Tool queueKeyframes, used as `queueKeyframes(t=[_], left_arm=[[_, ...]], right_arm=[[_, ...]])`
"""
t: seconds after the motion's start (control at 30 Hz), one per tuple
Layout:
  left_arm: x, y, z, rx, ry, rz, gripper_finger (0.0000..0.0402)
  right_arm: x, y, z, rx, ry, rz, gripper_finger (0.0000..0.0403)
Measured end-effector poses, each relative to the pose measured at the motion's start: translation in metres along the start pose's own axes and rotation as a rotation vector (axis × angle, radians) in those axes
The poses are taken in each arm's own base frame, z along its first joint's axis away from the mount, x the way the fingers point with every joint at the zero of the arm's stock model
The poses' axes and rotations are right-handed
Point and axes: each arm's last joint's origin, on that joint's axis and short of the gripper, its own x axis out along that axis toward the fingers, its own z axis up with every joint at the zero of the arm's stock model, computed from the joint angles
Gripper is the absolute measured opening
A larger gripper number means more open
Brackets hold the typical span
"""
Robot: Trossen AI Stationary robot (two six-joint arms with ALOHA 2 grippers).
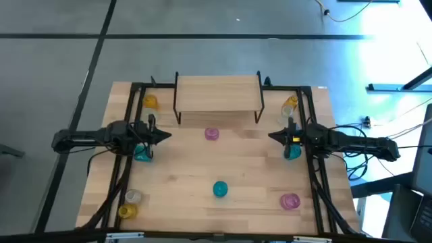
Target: Sort vases onto shelf
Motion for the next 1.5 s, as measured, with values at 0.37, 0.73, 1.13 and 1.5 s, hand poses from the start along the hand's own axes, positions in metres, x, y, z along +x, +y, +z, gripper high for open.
queueKeyframes(t=[0.37,0.73,1.13,1.5], left_arm=[[0.0000,0.0000,-0.0001,0.000,0.000,0.000,0.0002],[0.0000,0.0000,-0.0002,0.000,0.001,0.000,0.0002],[0.0000,0.0000,-0.0001,0.000,0.000,0.000,0.0002],[0.0000,0.0009,0.0004,0.055,-0.005,0.031,0.0002]], right_arm=[[0.0000,0.0000,0.0000,0.000,0.000,0.000,0.0001],[0.0000,0.0001,0.0001,0.000,0.000,0.000,0.0001],[0.0000,0.0000,0.0000,0.000,0.000,0.000,0.0001],[0.0000,0.0001,0.0001,0.000,0.000,0.000,0.0001]])
